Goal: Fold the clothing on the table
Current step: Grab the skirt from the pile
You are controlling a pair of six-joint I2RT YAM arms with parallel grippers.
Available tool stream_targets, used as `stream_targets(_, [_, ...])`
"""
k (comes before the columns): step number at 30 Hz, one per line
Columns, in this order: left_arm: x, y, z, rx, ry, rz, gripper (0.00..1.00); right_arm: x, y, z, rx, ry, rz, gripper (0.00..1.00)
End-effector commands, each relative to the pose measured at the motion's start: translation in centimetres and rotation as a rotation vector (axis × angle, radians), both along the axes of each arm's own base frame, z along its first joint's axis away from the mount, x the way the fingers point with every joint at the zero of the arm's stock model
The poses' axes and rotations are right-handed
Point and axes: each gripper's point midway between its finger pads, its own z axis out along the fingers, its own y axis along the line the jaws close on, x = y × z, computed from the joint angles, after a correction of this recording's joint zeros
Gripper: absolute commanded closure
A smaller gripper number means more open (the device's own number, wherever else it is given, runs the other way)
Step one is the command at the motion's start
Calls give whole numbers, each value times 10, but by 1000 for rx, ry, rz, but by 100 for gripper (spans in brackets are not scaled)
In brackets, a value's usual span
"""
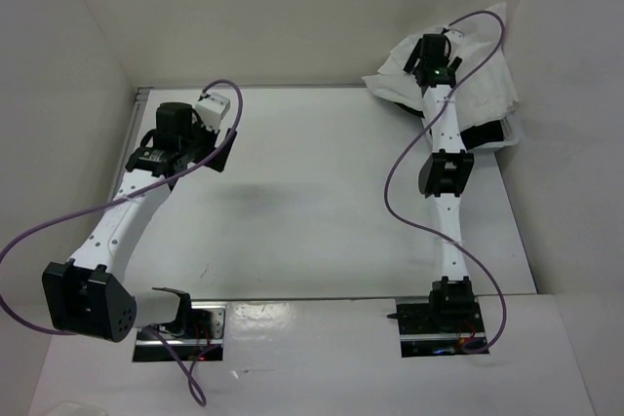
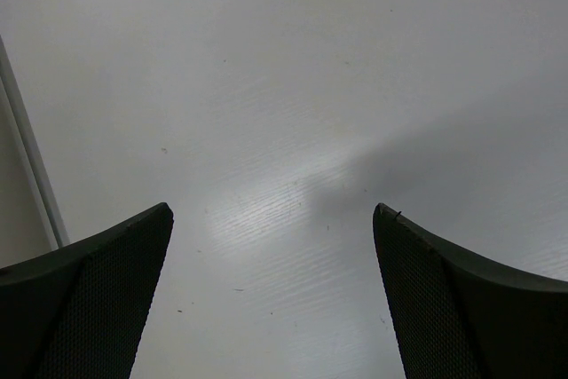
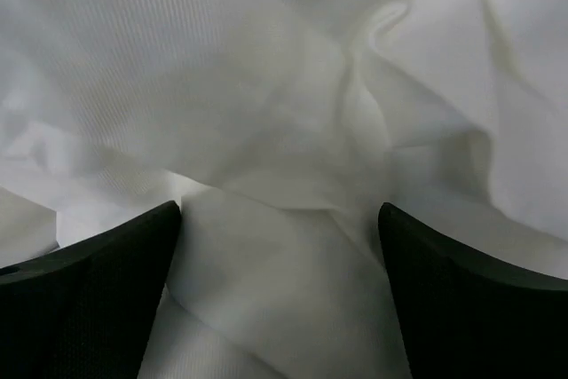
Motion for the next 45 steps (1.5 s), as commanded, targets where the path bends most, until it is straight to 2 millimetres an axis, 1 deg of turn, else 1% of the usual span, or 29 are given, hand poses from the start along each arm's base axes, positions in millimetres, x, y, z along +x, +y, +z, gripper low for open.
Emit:
stream_targets(1, [1, -3, -1, -9, -13, -12, 1, -23, -7, 75, -75, -52, -63, 7])
stream_targets(2, [1, -3, -1, -9, -13, -12, 1, -26, 5, 74, -93, -38, -72, 11])
stream_targets(3, [1, -6, -5, -9, -12, -21, 1, -34, 2, 78, -120, -24, -114, 26])
stream_targets(5, [0, -6, -9, -8, -9, -21, 1, -39, 9, 83, -124, -21, -137, 44])
stream_targets(6, [0, -10, -9, -8, -9, -30, 1, -44, 11, 88, -128, -19, -158, 67])
stream_targets(8, [-2, -9, -10, 0, -11, -36, 1, -49, 8, 98, -121, -37, -188, 92])
stream_targets(9, [-4, -12, -6, 7, -21, -52, 1, -53, 6, 107, -124, -43, -197, 100])
stream_targets(13, [-9, -6, -3, 26, -38, -38, 1, -66, 3, 125, -102, -56, -237, 100])
stream_targets(14, [-12, -6, -4, 25, -40, -38, 1, -68, 3, 123, -92, -51, -243, 94])
stream_targets(16, [-14, -5, -4, 33, -42, -43, 1, -73, 11, 119, -64, -11, -195, 53])
stream_targets(17, [-15, -5, -1, 31, -52, -43, 1, -74, 9, 115, -42, 4, -182, 53])
stream_targets(18, [-17, -4, -5, 33, -42, -43, 1, -75, 19, 107, -12, 36, -125, 53])
stream_targets(20, [-18, -4, -4, 31, -52, -43, 1, -72, 12, 98, 19, 50, -100, 32])
stream_targets(21, [-18, -4, -4, 31, -52, -43, 1, -68, 23, 91, 51, 62, -47, 27])
stream_targets(22, [-20, -4, -6, 32, -51, -43, 1, -64, 17, 78, 67, 75, -39, 25])
stream_targets(24, [-22, -4, -3, 30, -61, -43, 1, -61, 9, 65, 137, 82, -39, 30])
stream_targets(25, [-22, -4, -2, 30, -61, -43, 1, -59, 5, 56, 155, 91, -46, 43])
stream_targets(27, [-24, -3, -4, 30, -61, -43, 1, -61, -1, 54, 171, 98, -55, 59])
stream_targets(28, [-24, -3, -3, 30, -61, -43, 1, -61, -1, 54, 171, 98, -55, 81])
stream_targets(30, [-24, -3, 0, 36, -72, -48, 1, -63, 2, 63, 150, 85, -71, 100])
stream_targets(31, [-26, -2, 4, 34, -84, -47, 1, -67, -3, 69, 114, 80, -115, 100])
stream_targets(35, [-27, -2, 7, 33, -93, -47, 1, -80, 7, 141, 23, -35, -138, 100])
stream_targets(37, [-29, -2, 14, 29, -114, -47, 1, -85, 15, 159, 27, -66, -123, 100])
stream_targets(38, [-29, -2, 20, 26, -137, -46, 1, -87, 19, 162, 45, -65, -108, 85])
stream_targets(39, [-31, -2, 23, 24, -146, -46, 1, -87, 17, 161, 58, -64, -95, 52])
stream_targets(40, [-34, -1, 23, 24, -151, -46, 1, -83, 23, 146, 76, -31, -61, 6])
stream_targets(41, [-32, -1, 25, 22, -160, -45, 1, -81, 23, 133, 75, -4, -62, 1])
stream_targets(44, [-37, 0, 28, 20, -173, -45, 1, -71, 26, 94, 100, 72, 14, 1])
stream_targets(45, [-40, 0, 24, 22, -163, -45, 1, -68, 28, 89, 106, 72, 23, 1])
